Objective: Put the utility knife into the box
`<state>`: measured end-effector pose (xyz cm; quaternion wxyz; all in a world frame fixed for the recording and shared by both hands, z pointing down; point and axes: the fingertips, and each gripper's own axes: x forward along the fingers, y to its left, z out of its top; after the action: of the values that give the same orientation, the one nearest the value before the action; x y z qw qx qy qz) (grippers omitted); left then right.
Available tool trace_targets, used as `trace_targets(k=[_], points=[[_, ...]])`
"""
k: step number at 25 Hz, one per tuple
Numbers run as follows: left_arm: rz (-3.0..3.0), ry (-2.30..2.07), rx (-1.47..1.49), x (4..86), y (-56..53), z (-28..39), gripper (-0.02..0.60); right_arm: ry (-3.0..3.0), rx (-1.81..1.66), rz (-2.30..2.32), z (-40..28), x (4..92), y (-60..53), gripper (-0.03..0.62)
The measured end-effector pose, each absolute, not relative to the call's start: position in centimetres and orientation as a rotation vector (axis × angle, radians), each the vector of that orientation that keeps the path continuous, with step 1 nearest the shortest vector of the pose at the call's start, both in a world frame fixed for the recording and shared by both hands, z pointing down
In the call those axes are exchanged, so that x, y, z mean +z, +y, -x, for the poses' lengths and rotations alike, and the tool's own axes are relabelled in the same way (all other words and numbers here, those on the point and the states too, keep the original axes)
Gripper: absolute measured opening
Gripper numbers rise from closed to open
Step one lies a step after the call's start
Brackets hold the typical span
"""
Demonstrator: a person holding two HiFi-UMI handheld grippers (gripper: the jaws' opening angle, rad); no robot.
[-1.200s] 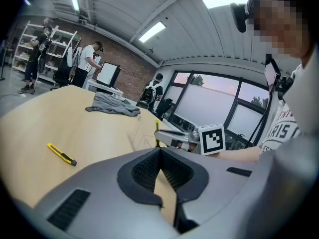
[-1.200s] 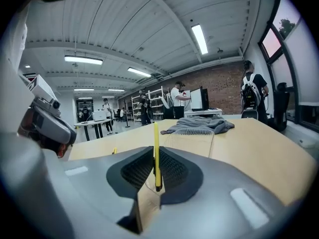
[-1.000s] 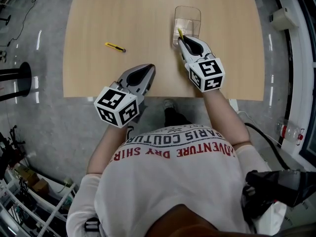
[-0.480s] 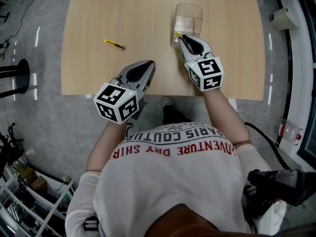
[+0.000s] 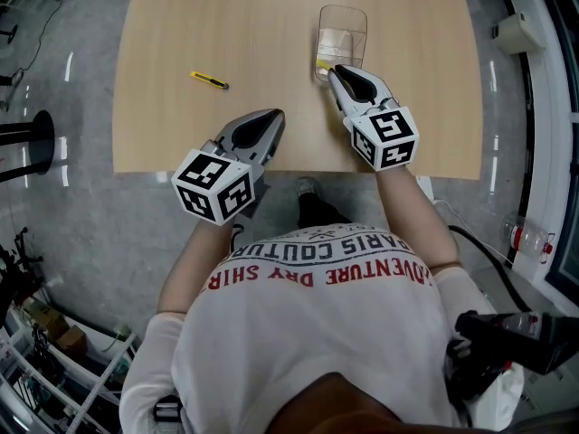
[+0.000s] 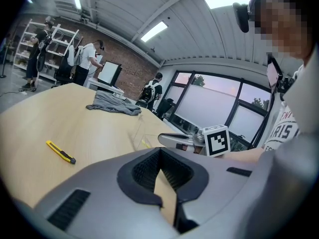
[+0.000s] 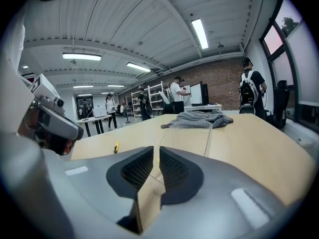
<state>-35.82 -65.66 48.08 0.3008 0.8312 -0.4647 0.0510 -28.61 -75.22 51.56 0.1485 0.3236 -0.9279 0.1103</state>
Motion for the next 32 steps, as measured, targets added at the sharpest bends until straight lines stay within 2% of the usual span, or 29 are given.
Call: trace_targets(k=[5, 8, 15, 23, 32], points=[[-2.244, -1.228, 0.108, 46.0, -64.4, 34.9, 0.002, -2.801, 0.393, -0.749, 29.2, 47.0, -70.7, 0.032], [-2.291, -1.206, 0.086, 43.7, -62.2, 34.0, 0.002, -2.835, 0.432, -0.674, 28.7, 43.9, -66.5, 0.002], [-2.427, -1.175, 0.064, 38.1, -51.7, 32.0, 0.002, -2.858, 0.426, -0.624, 26.4, 38.6, -53.5, 0.002], [-2.500, -1.104, 0.038, 34.4, -36.2, 27.8, 0.002, -2.852, 0.457, -0.694, 21.1, 35.7, -36.8, 0.002], [-2.527, -1.112, 0.076, 33.7, -25.0, 20.4, 0.002, -2.887, 0.474, -0.706, 13.1, 34.4, -25.8, 0.002]])
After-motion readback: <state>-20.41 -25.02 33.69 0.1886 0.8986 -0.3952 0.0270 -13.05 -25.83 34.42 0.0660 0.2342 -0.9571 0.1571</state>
